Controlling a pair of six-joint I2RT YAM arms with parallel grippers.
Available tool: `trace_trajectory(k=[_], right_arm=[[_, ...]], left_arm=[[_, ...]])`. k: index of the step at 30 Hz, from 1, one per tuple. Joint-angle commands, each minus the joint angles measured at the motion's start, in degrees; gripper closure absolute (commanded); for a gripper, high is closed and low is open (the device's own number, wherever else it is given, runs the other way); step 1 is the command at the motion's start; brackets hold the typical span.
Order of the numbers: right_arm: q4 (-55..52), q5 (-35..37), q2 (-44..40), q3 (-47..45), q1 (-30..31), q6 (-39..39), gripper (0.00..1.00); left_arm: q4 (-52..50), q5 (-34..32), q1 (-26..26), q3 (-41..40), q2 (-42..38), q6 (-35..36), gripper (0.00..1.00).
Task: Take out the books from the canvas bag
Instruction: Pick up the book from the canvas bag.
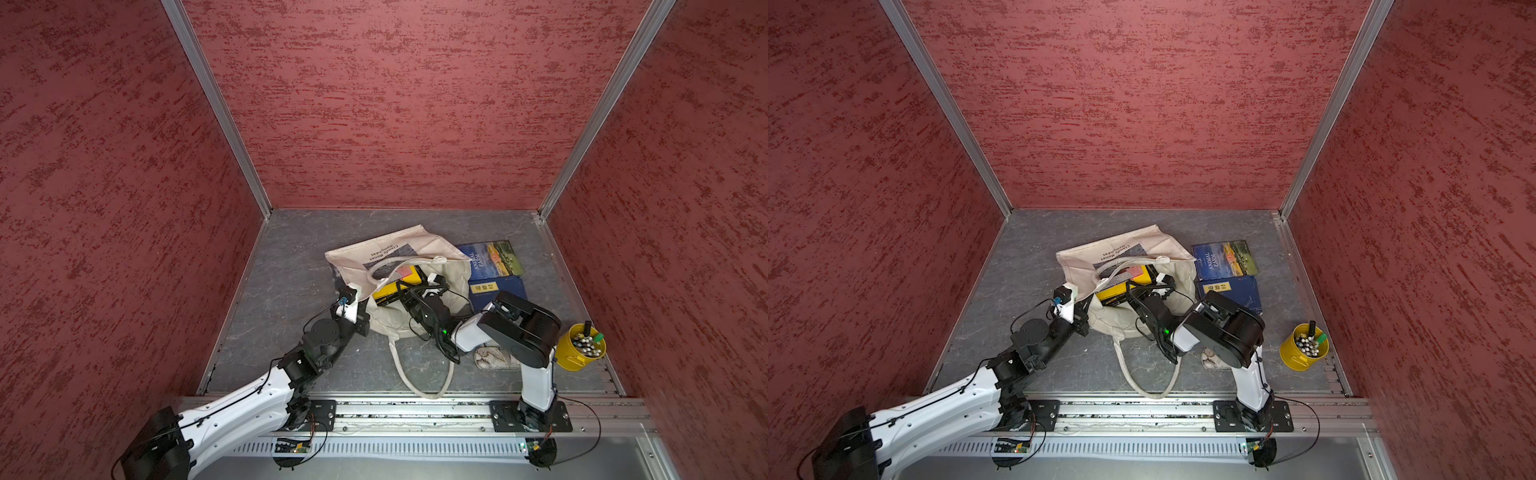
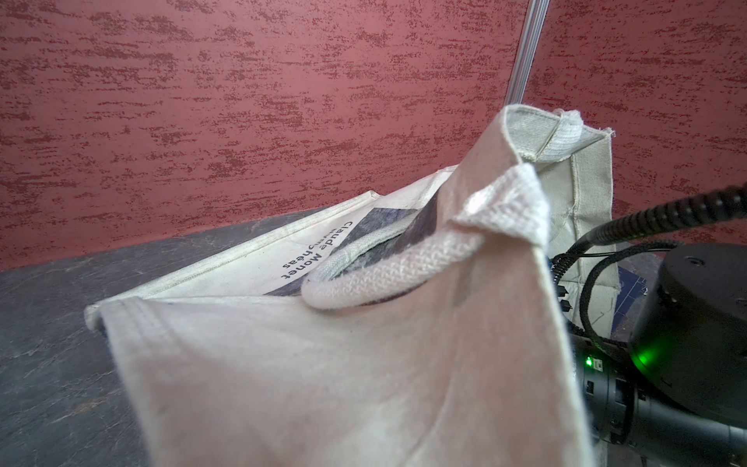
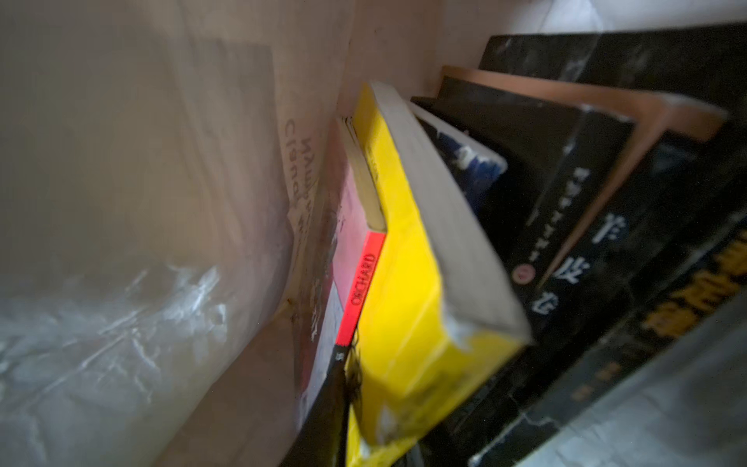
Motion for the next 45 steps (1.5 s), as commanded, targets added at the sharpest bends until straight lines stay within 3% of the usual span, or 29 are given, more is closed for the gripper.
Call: trace_trajectory(k=[1,12,18,29,41,45], right_arm=[[0.51,2.42,-1.83,0.62,0.23,-2.45,0.85],[-9.9,0.13,-15.97,-3.94,0.22,-6.78,1.0],[-17.3,-4.04,-23.04,-4.97,-0.16,-10.82,1.0],[-41.35,-7.94,-40.97,-2.9,-0.24,-21.12,1.0],[-48.91,-18.01,-52.46,-1.67,-0.19,-33.74,1.0],[-46.47,-22.84,-57.42,-3.29,-0.06,-37.25,1.0]], left_arm=[[6.34,1.79,-0.56,0.59,-0.42,0.85,1.0],[6.25,1.18,-0.57,0.59,-0.8,0.58,1.0],[6.15,0.78,-0.61,0.59,-1.19,0.5,1.0],[7.6,-0.01,-0.59,0.25,-1.16,-0.64,1.0],[10.68,-2.33,-0.61,-0.71,0.12,-2.01,1.0],[11.19,-2.78,-0.61,-0.73,0.39,-2.38,1.0]])
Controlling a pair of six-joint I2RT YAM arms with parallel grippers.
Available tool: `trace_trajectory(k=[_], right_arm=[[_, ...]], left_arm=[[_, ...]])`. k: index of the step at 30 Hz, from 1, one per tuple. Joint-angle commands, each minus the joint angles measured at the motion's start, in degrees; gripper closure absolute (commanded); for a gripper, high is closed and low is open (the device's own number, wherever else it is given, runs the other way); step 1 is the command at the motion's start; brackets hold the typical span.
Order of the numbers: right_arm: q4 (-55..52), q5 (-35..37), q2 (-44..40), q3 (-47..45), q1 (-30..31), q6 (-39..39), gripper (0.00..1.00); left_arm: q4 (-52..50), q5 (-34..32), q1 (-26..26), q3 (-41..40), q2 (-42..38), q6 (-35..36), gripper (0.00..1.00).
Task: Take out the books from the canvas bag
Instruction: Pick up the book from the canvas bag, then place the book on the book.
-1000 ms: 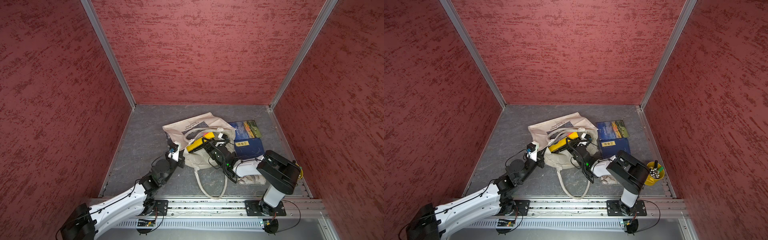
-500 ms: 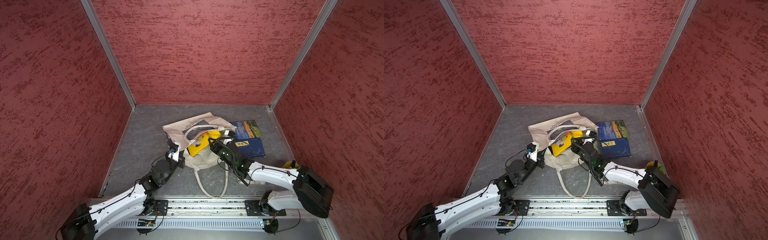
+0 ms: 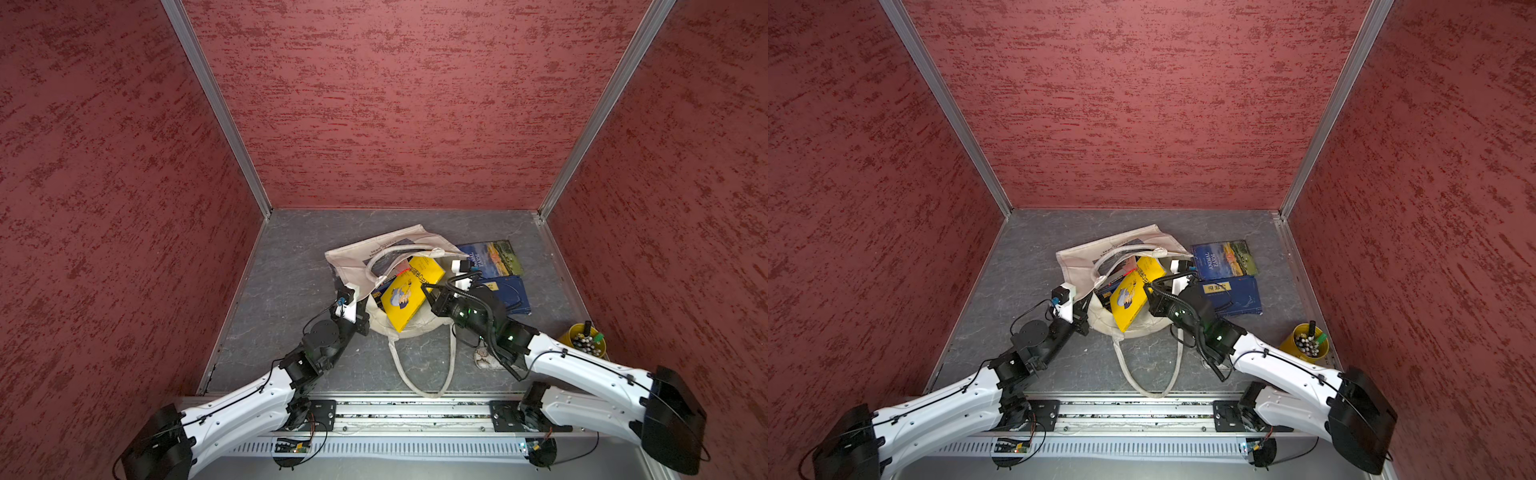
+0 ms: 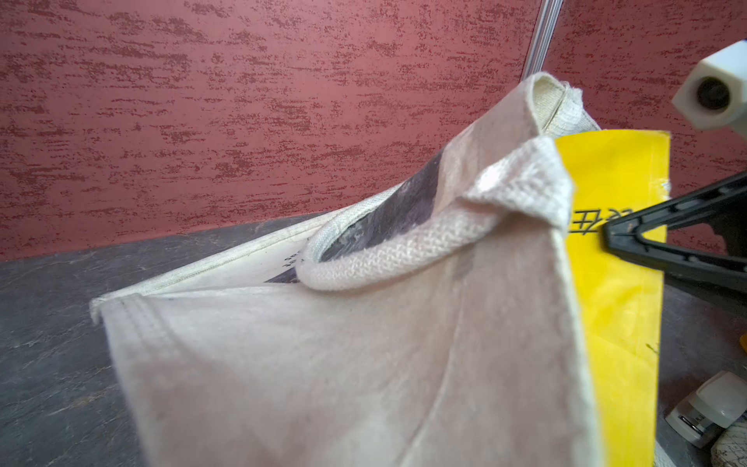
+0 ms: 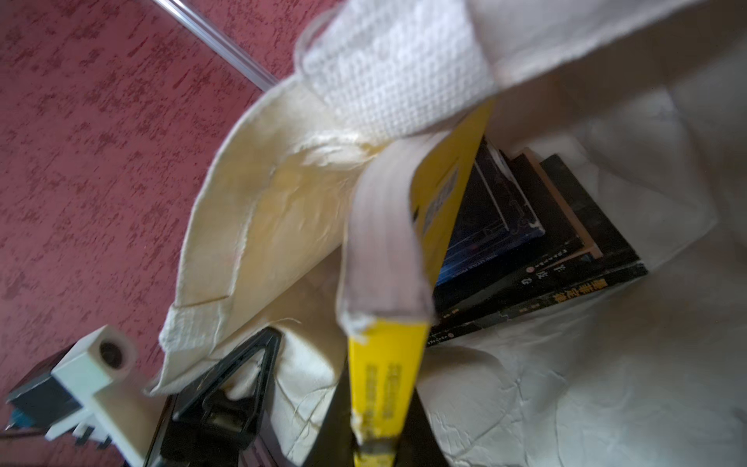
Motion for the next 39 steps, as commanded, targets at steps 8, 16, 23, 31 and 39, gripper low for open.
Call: trace_trajectory(k=[8,16,23,31,39], right_arm=[[12.77,-17.44,-9.16,-1.92,1.37,-7.14,1.0],[18.79,-16.23,-15.54,-4.73,1.76,-7.17,1.0],[16.53,-6.5,-19.77,-3.64,1.79,-7.12,1.0],[14.44,14.05,-24.31,-2.25,1.68,-4.03,1.0],[8.83,34.0,-29.79,1.01,1.59,-5.83,1.0]], left_arm=[[7.76,-1.1,-0.26,0.27,-0.15,-1.15,1.0],[7.47,-1.41,-0.26,0.11,-0.52,-1.14,1.0],[7.24,-1.13,-0.26,0.39,-0.31,-1.13,1.0],[7.04,-1.2,-0.24,0.33,-0.52,-0.87,1.0],[6.94,-1.5,-0.26,0.47,-0.07,-0.73,1.0]])
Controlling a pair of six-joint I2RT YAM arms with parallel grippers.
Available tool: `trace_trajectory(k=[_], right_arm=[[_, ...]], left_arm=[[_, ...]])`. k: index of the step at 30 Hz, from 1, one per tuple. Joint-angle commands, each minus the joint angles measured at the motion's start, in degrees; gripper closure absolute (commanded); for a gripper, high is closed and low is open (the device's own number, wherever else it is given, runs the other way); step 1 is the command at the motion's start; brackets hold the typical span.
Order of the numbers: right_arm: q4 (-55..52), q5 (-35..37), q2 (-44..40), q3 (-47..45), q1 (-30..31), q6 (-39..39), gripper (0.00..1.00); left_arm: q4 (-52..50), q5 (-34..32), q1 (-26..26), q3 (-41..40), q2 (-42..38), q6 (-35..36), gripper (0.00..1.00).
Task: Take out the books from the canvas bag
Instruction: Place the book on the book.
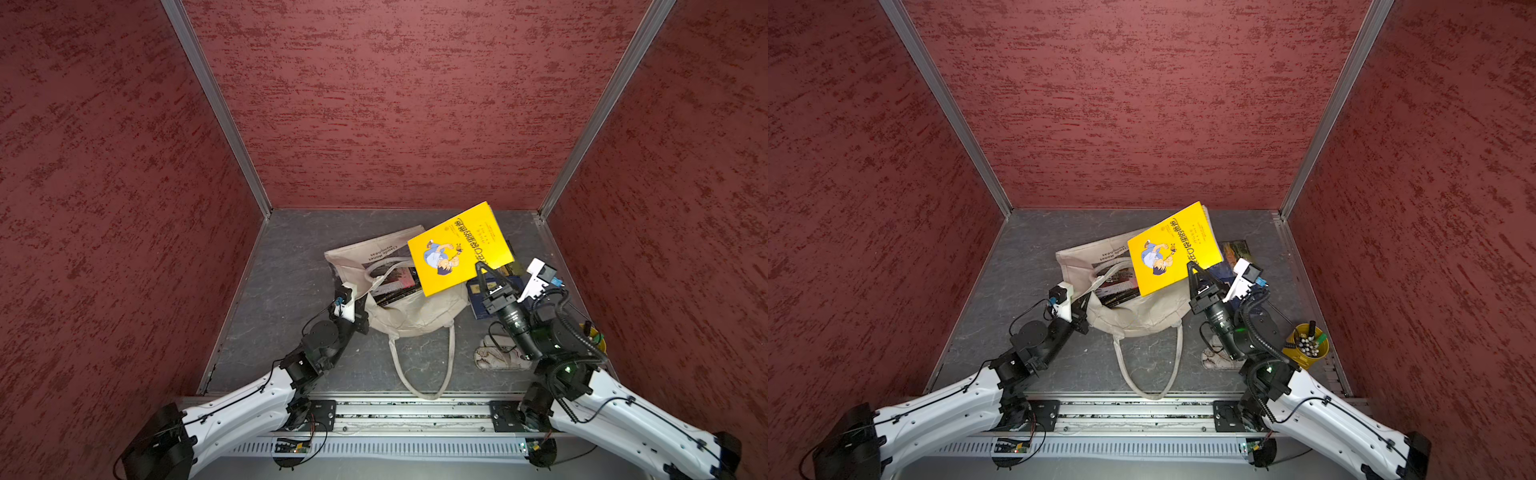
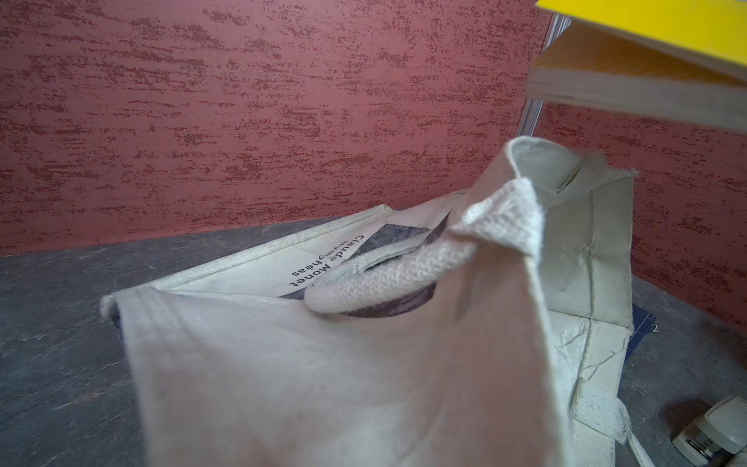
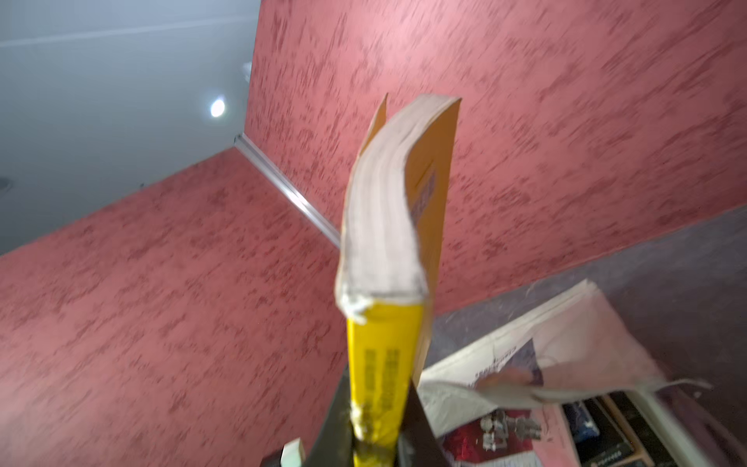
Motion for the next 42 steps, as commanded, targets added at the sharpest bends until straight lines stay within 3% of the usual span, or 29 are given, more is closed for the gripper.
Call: trace_trajectory(k=[1,9,16,19,23,28,32,36,42], right_arm=[[0.97,15.21,-3.56,3.2,0.08,-0.58,1.0],[-4.93,30.29,-8.07,2.4,-0.02,-2.12,1.0],[-15.12,33.01,-7.99,-0.02,-1.4,4.92,1.0],[-16.38,29.43,-5.79,-1.2,-3.32,7.31,1.0],[-17.63,18.94,-0.32,-0.19,-10.64,10.44,1.0],[-13.33,12.72,0.06,-0.64,-17.77,8.54,1.0],[-13.76,2.62,5.29,1.67,-26.22,8.63,1.0],[-10.38,-7.5,8.99,0.28,-35.25,11.36,1.0],[-1.54,-18.6,16.26,-2.2,-42.5,13.69,1.0]], left_arm=[[5.18,-0.31,-0.26,0.82,-0.44,0.17,1.0],[4.74,-0.93,-0.26,0.83,-0.83,0.26,1.0],[4.65,-1.12,-0.25,0.75,-1.02,0.24,1.0],[4.65,-1.0,-0.26,0.81,-1.15,0.32,1.0],[4.65,-0.92,-0.26,0.69,-1.27,0.29,1.0],[4.61,-0.73,-0.26,0.47,-1.78,0.3,1.0],[4.81,-0.86,-0.26,0.6,-1.55,0.41,1.0],[4.82,-0.9,-0.26,0.64,-1.45,0.58,1.0],[4.83,-0.91,-0.26,0.64,-1.44,0.67,1.0]])
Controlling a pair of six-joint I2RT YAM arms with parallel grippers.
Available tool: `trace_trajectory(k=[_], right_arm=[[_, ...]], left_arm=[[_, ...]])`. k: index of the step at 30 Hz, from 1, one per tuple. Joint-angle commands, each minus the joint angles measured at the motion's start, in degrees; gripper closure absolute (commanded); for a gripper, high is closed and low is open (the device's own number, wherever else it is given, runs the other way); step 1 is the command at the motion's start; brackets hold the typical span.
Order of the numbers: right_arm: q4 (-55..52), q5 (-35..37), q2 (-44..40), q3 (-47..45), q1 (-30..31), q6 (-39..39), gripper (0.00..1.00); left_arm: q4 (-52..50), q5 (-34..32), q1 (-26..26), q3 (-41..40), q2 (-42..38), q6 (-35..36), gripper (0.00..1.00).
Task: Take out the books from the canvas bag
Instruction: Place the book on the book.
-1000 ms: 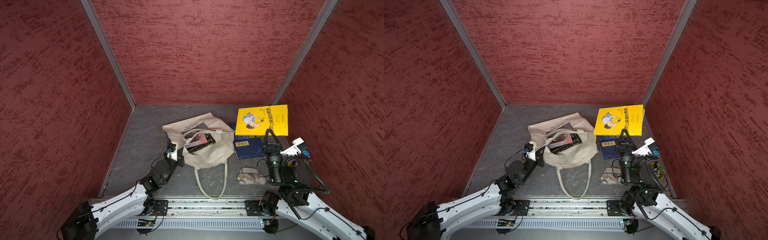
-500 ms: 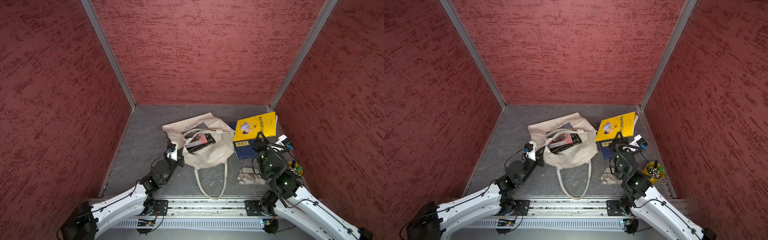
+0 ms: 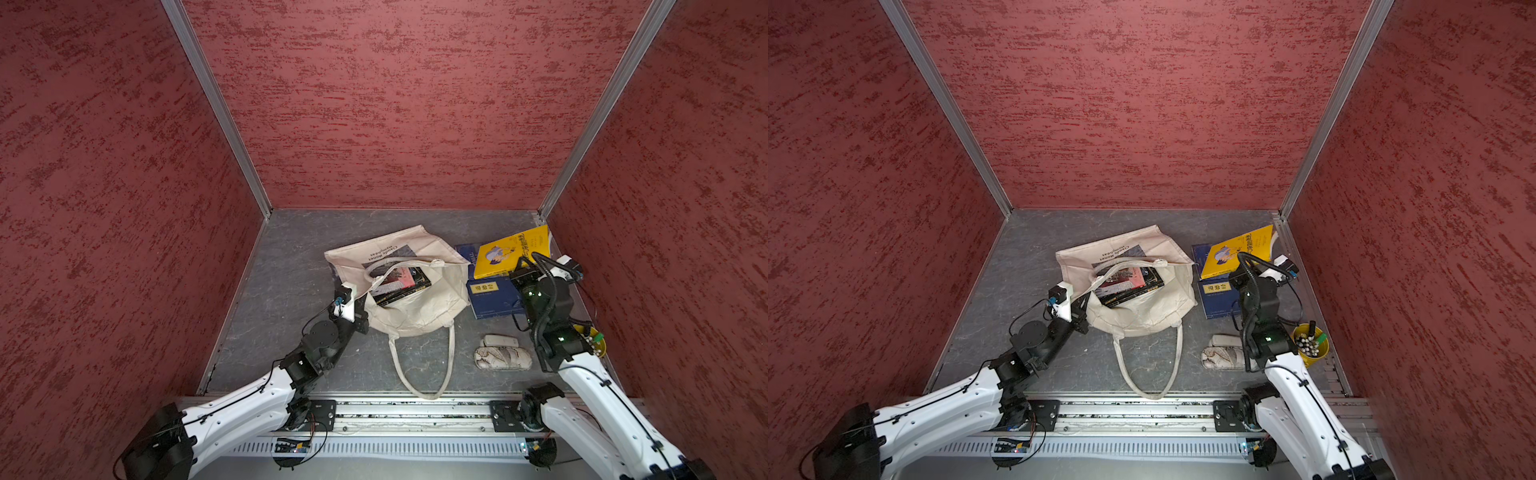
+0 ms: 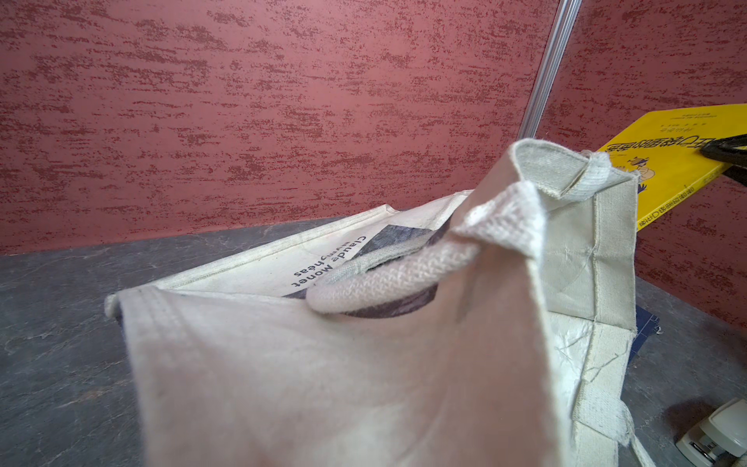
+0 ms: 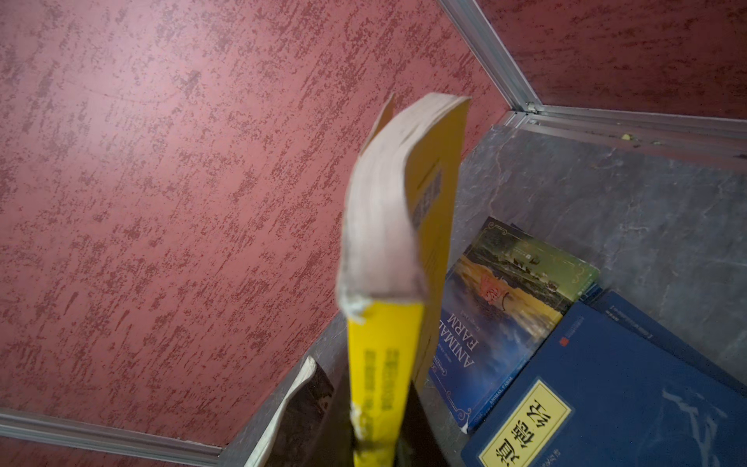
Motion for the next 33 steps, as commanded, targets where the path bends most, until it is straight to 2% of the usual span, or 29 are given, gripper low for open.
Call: trace_trajectory(k=[1,6,12,17,23,29,33], right_arm=[[13.11,-11.33,4.04,-0.67,-3.34,3.21,1.0],[27.24,-19.18,13.19,-3.02,-7.76,5.4,1.0],[37.99,-21.4,25.75,-3.7,-10.91,9.32,1.0],[39.85,-21.67,33.05,-2.07,-12.63,9.92,1.0],[36.31,-22.92,40.24,-0.44,-14.57,11.87,1.0],[30.01,-24.89,45.27,3.62,-16.37,11.45,1.0],[28.85,-24.07,45.15,4.34,-17.64,9.51,1.0]], left_arm=[[4.91,-0.36,-0.15,0.62,-1.36,0.65,1.0],[5.18,-0.45,-0.2,0.52,-0.87,0.86,1.0],[5.44,-0.41,-0.19,0.63,-0.41,1.1,1.0],[5.51,-0.36,-0.16,0.57,-0.02,1.32,1.0],[5.65,-0.36,-0.19,0.7,0.28,1.35,1.0],[5.82,-0.44,-0.15,0.72,0.59,1.48,1.0],[5.66,-0.36,-0.2,0.68,0.53,1.45,1.0]])
